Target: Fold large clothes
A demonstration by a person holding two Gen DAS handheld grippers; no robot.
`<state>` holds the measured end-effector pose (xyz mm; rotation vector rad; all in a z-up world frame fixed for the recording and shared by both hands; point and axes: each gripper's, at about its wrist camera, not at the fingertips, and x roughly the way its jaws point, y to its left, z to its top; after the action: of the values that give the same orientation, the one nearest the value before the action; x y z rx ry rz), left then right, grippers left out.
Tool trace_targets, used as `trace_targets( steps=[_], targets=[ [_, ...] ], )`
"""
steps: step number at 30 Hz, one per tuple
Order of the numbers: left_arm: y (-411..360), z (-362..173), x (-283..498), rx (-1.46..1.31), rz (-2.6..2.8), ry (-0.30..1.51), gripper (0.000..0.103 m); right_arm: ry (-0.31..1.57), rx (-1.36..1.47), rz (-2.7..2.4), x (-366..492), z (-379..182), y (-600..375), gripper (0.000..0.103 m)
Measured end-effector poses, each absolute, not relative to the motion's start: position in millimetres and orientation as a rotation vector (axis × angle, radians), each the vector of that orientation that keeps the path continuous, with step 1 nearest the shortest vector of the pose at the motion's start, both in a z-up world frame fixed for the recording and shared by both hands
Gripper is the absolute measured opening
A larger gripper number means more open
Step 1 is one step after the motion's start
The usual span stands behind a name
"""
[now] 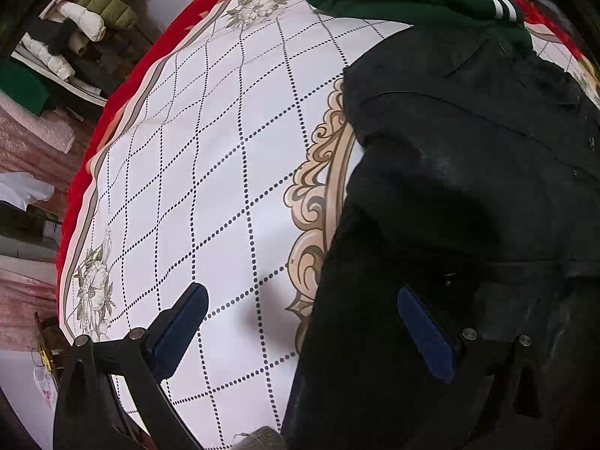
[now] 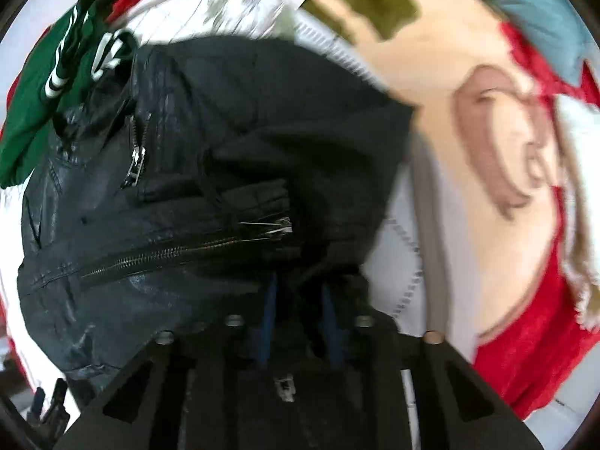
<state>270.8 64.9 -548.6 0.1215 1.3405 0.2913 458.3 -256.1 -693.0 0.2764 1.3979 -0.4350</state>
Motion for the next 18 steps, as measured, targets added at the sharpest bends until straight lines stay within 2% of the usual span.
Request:
trace_targets(
  steps=[2, 6, 7, 8, 9, 10, 11, 18],
  targets=[
    [62.2, -550.2, 274.2, 0.125, 0.287, 1.332, 0.103, 1.36, 0.312, -0.485, 447.8, -682.5, -265.7, 0.01],
    [50.6, -566.4, 295.7, 0.204, 0.272, 1.338, 0.103, 1.355, 0.512, -0.437, 437.7, -679.6, -289.6, 0.013],
    [47.1, -571.4, 302.4, 0.227, 0.269, 1.343, 0.103, 1.362, 0.561, -0.416, 434.6, -678.8, -296.3, 0.023],
    [43.8, -576.3, 310.8, 0.247, 0.27, 1.347, 0.103, 1.373, 0.575, -0.412, 431.0, -677.6, -301.3, 0.04],
    [44.6, -576.7, 312.9, 0.246, 0.27, 1.345, 0.103, 1.372, 0.57, -0.421, 425.8, -675.9, -305.7, 0.049],
    [46.0, -577.2, 314.1, 0.244, 0.27, 1.346, 0.103, 1.363, 0.551, -0.433, 419.2, -672.8, -308.9, 0.065],
    [47.0, -578.0, 313.5, 0.239, 0.271, 1.348, 0.103, 1.36, 0.513, -0.441, 415.5, -672.3, -311.2, 0.075],
    [56.2, -579.7, 310.0, 0.186, 0.273, 1.341, 0.103, 1.481, 0.283, -0.298, 423.7, -709.6, -294.9, 0.074]
  ],
)
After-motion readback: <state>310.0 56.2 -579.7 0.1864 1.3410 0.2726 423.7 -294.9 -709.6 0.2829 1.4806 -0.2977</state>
